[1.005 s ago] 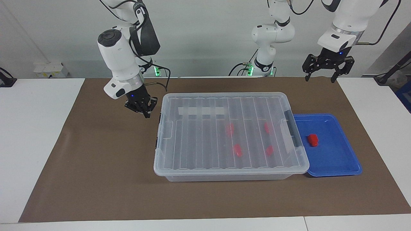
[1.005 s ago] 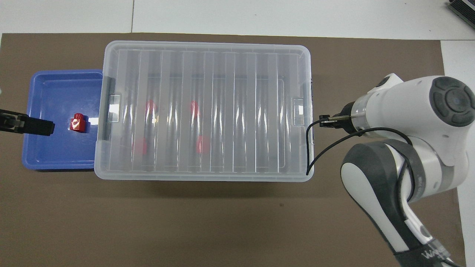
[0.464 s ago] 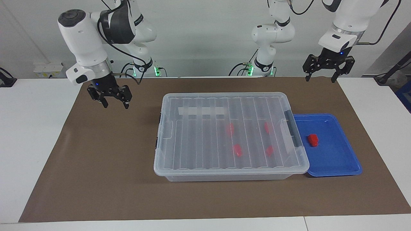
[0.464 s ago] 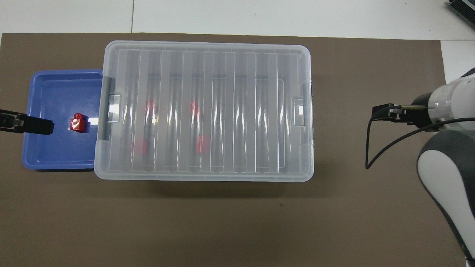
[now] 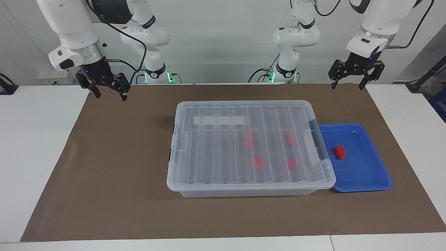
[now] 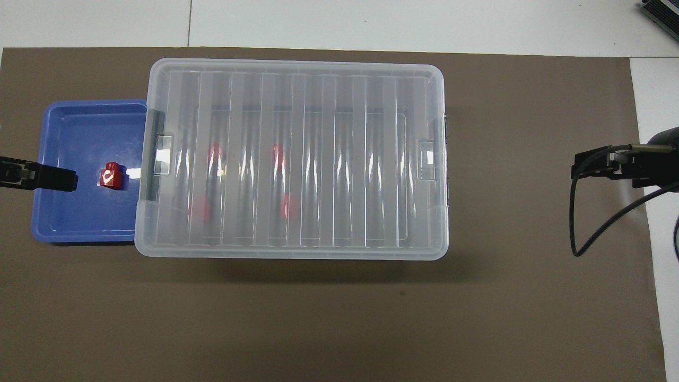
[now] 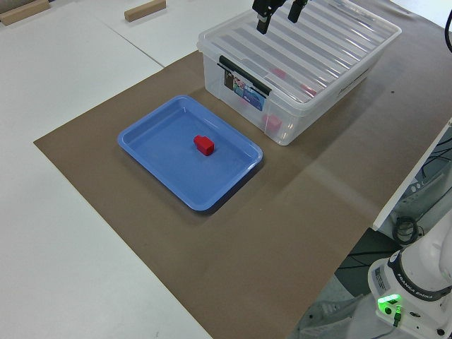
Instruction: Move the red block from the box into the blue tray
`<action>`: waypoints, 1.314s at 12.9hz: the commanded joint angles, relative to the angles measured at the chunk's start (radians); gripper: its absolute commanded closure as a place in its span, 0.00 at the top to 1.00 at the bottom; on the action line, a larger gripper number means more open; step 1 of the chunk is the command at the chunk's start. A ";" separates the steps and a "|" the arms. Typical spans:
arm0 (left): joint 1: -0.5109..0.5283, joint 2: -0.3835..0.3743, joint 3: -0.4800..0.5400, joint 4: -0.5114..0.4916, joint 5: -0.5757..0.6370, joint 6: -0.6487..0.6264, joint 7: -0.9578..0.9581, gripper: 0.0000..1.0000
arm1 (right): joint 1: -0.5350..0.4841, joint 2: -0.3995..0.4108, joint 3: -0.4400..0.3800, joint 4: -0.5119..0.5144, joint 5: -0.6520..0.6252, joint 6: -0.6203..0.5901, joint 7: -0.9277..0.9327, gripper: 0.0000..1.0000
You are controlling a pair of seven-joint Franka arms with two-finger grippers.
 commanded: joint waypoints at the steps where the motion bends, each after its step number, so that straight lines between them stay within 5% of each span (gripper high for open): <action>1: -0.003 -0.014 0.007 -0.018 -0.017 0.002 -0.011 1.00 | -0.012 0.022 0.013 0.033 -0.017 -0.023 0.004 1.00; 17: 0.001 -0.031 0.007 -0.055 -0.072 0.014 -0.014 1.00 | -0.002 0.001 0.012 -0.013 -0.020 -0.026 -0.009 1.00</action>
